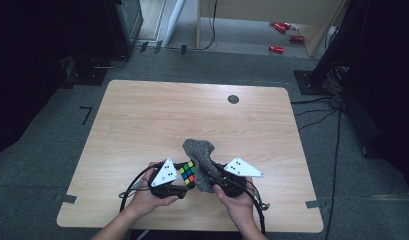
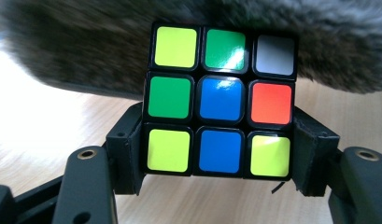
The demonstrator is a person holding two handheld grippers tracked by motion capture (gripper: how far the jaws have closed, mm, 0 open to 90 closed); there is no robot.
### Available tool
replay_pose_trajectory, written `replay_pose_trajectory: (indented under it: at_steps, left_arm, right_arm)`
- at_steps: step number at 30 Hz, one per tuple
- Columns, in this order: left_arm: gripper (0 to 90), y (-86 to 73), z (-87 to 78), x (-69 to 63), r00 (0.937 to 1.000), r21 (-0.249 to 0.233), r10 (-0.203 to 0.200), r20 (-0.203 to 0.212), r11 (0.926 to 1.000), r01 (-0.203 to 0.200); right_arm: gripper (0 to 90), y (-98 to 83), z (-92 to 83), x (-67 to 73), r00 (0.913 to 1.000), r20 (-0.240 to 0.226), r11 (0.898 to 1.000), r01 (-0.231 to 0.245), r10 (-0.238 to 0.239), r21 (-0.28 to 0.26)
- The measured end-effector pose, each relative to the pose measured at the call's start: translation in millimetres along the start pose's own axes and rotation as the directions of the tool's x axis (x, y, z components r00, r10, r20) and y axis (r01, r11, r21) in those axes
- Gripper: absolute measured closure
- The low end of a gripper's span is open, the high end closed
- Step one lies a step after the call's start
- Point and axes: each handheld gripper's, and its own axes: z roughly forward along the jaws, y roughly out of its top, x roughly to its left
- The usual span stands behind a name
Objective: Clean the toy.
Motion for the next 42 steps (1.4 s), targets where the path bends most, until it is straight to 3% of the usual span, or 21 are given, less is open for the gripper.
replay_pose_trajectory:
  at_steps: [3,6,10,14,17,21,25,28,30,31,32,33,34,36,38,41,42]
  left_arm:
    - [34.7,2.6,-1.2,-4.8,0.9997,-0.012,0.017,0.020,0.9998,-0.017]
    - [34.8,3.4,-2.5,-3.5,0.9997,-0.013,0.015,0.018,0.9998,-0.015]
    - [34.8,2.7,-4.0,3.4,0.9998,-0.010,-0.015,-0.009,0.9998,0.015]
    - [34.7,2.2,1.0,3.3,0.9997,0.040,-0.015,-0.022,0.9991,0.016]
    - [34.8,3.1,5.5,-2.2,0.9998,0.066,-0.008,-0.018,0.9978,0.009]
    - [34.7,7.1,7.9,-3.7,0.9988,0.115,-0.025,-0.043,0.9930,0.029]
    - [34.8,11.4,12.1,-5.8,0.9970,0.171,-0.022,-0.075,0.9847,0.035]
    - [34.8,12.2,14.8,-5.8,0.9965,0.198,-0.026,-0.080,0.9794,0.041]
    - [34.8,12.5,15.6,-6.5,0.9962,0.214,-0.024,-0.084,0.9760,0.042]
    - [34.8,12.6,15.9,-7.3,0.9960,0.220,-0.016,-0.088,0.9748,0.035]
    - [34.8,13.0,15.9,-7.8,0.9962,0.225,-0.010,-0.087,0.9740,0.030]
    - [34.9,13.5,15.5,-8.0,0.9965,0.224,-0.014,-0.083,0.9741,0.032]
    - [35.1,13.9,15.0,-7.9,0.9969,0.222,-0.017,-0.077,0.9744,0.034]
    - [35.1,14.9,14.5,-7.5,0.9974,0.220,-0.021,-0.068,0.9749,0.035]
    - [35.1,15.2,14.9,-7.8,0.9978,0.223,-0.016,-0.065,0.9744,0.030]
    - [35.1,14.5,15.1,-8.0,0.9978,0.229,-0.008,-0.066,0.9732,0.023]
    - [35.1,14.3,14.5,-8.0,0.9976,0.226,-0.004,-0.069,0.9739,0.020]
  right_arm:
    - [71.8,4.5,-0.9,3.3,0.9998,0.008,1.000,0.016,-0.016,-0.013]
    - [72.0,-0.4,-0.1,-7.7,0.9996,0.017,1.000,-0.021,0.021,0.002]
    - [72.7,-4.4,0.0,-11.2,0.9992,0.027,0.999,-0.030,0.030,0.018]
    - [72.4,2.5,-0.7,5.3,0.9990,-0.002,0.999,0.044,-0.044,-0.001]
    - [69.9,4.0,2.2,15.9,0.9957,-0.028,0.996,0.089,-0.089,0.014]
    - [68.9,0.3,5.2,22.8,0.9855,0.019,0.985,0.168,-0.169,0.026]
    - [69.0,-3.2,9.2,26.1,0.9635,0.066,0.965,0.256,-0.259,0.059]
    - [68.3,-6.2,13.0,30.4,0.9266,0.106,0.931,0.352,-0.361,0.094]
    - [66.3,-9.7,16.3,34.2,0.8931,0.132,0.901,0.416,-0.430,0.123]
    - [65.9,-10.7,17.5,34.5,0.8802,0.137,0.889,0.439,-0.455,0.131]
    - [65.8,-11.5,18.1,33.9,0.8724,0.139,0.882,0.453,-0.469,0.132]
    - [65.9,-11.6,18.4,31.7,0.8804,0.136,0.889,0.439,-0.454,0.125]
    - [66.0,-10.4,18.4,27.6,0.8943,0.133,0.903,0.414,-0.427,0.117]
    - [67.3,-8.0,16.8,22.8,0.9060,0.136,0.915,0.389,-0.401,0.107]
    - [68.7,-7.2,15.3,22.9,0.9108,0.133,0.919,0.379,-0.391,0.109]
    - [67.0,-9.8,16.4,30.7,0.8930,0.131,0.901,0.416,-0.430,0.123]
    - [66.7,-11.0,17.0,34.2,0.8749,0.143,0.885,0.447,-0.463,0.132]
